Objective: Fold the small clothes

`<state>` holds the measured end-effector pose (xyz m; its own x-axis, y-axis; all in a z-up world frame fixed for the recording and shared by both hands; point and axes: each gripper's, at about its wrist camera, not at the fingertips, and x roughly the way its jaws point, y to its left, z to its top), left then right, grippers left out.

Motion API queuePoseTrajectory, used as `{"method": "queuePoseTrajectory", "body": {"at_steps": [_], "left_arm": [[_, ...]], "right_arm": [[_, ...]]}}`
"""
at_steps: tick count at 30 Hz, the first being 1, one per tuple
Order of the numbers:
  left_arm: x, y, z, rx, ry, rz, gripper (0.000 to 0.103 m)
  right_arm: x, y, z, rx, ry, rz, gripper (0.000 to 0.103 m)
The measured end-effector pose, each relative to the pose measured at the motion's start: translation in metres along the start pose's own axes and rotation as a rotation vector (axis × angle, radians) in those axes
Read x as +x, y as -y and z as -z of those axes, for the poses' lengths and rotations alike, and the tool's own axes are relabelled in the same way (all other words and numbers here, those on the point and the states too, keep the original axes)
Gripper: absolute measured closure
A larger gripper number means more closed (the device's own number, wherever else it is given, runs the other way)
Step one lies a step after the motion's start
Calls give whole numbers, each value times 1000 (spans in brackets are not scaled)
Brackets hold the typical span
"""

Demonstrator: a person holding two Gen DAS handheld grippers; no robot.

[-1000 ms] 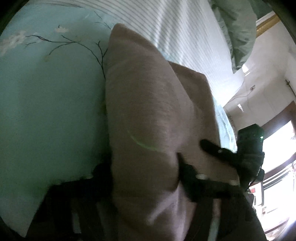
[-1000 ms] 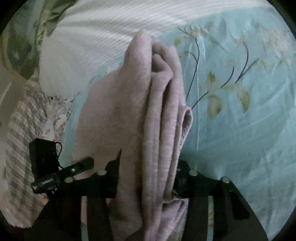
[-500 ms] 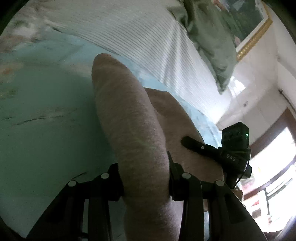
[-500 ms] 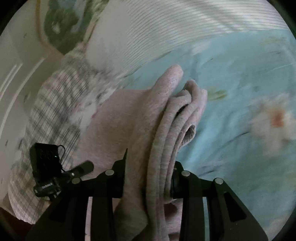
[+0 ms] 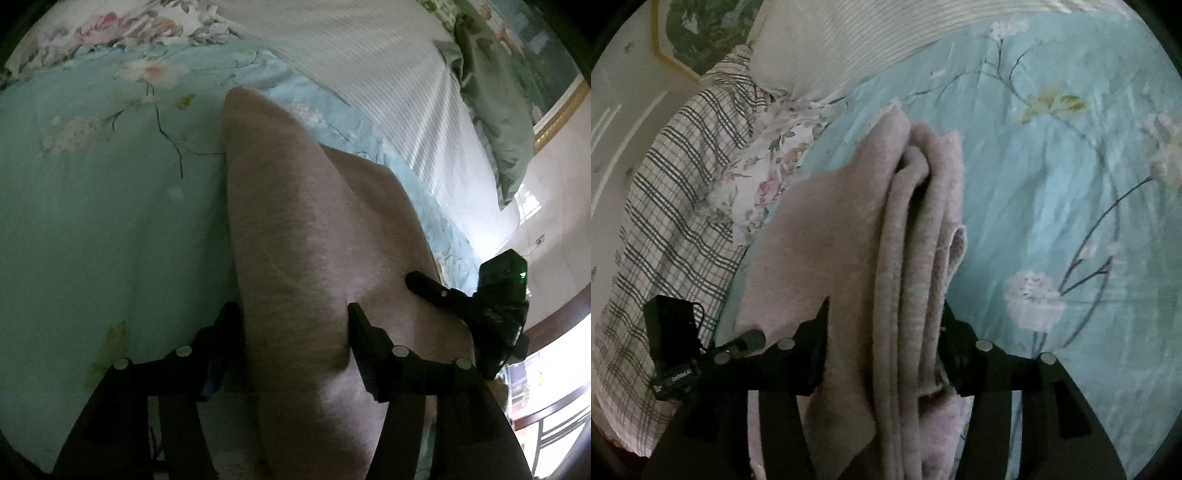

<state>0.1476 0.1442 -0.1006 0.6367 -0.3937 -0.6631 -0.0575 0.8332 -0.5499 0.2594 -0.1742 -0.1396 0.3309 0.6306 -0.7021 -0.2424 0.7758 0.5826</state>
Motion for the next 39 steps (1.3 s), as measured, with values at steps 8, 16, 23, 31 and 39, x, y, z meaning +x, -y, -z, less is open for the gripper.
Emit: {"method": "queuePoseTrajectory", "body": {"at_steps": [8,16,23,31,39], "left_arm": [[-42,7,-11,20,142,-19,39],[-38,44,-8,165,112,73,49],[-33,44,-12,196,82,99,50],[6,53,-10,260,12,21,52],[7,56,-16,279,-1,19,53]], "right_arm": [[-41,-33,-27,-95,118,44,39],[24,-35,-61,-61,-21,76,73],[-13,-53,-68,-86,134,4,95],[18,3,-50,21,56,129,95],[-8,-19,-52,-7,69,182,87]]}}
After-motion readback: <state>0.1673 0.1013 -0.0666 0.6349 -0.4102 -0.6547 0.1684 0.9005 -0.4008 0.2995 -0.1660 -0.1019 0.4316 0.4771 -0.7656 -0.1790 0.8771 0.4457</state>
